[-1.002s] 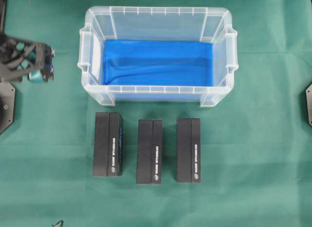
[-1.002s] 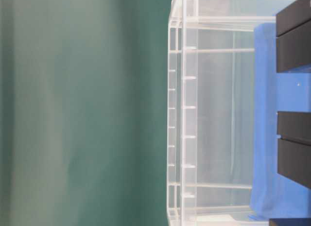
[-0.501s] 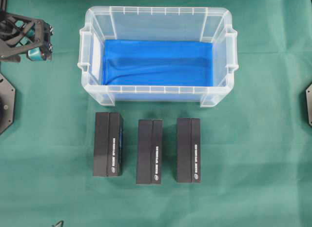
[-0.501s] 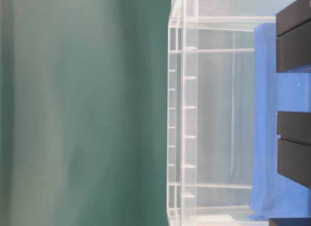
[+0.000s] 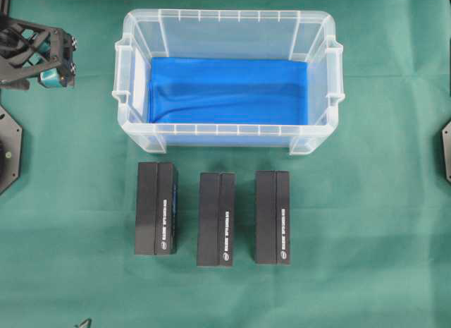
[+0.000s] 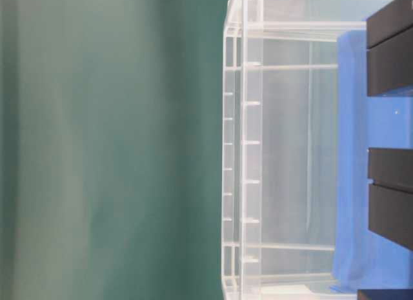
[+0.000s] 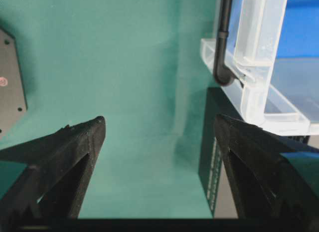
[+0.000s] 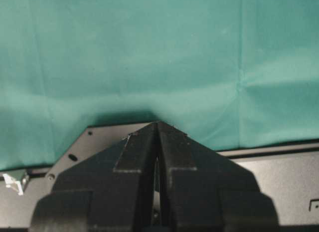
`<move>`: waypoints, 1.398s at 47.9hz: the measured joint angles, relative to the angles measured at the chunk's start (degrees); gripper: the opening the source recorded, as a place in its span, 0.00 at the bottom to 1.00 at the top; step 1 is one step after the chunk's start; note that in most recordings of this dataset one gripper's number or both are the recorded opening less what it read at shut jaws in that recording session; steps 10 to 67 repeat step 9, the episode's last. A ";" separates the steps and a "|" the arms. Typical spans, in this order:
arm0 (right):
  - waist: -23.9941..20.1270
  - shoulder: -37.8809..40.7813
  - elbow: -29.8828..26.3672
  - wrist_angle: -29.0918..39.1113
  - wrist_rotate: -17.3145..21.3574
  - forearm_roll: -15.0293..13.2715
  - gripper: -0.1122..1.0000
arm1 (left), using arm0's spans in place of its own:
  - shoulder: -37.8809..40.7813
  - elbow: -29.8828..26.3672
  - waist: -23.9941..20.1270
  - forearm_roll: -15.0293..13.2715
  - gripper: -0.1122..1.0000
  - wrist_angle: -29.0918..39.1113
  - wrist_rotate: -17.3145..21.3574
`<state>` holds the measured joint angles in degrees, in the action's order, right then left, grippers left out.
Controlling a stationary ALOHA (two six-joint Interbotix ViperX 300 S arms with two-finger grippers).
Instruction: Take the box out of the case with the left arm.
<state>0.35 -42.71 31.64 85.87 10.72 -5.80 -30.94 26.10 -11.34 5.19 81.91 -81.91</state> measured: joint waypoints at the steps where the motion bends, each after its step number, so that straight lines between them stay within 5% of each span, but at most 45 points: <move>1: 0.00 0.00 0.00 0.00 0.00 0.00 0.11 | 0.00 0.00 0.09 0.00 0.89 0.00 0.00; 67: 0.00 0.00 0.00 0.00 0.00 0.00 0.11 | 0.00 0.00 0.00 -0.26 0.89 0.00 0.00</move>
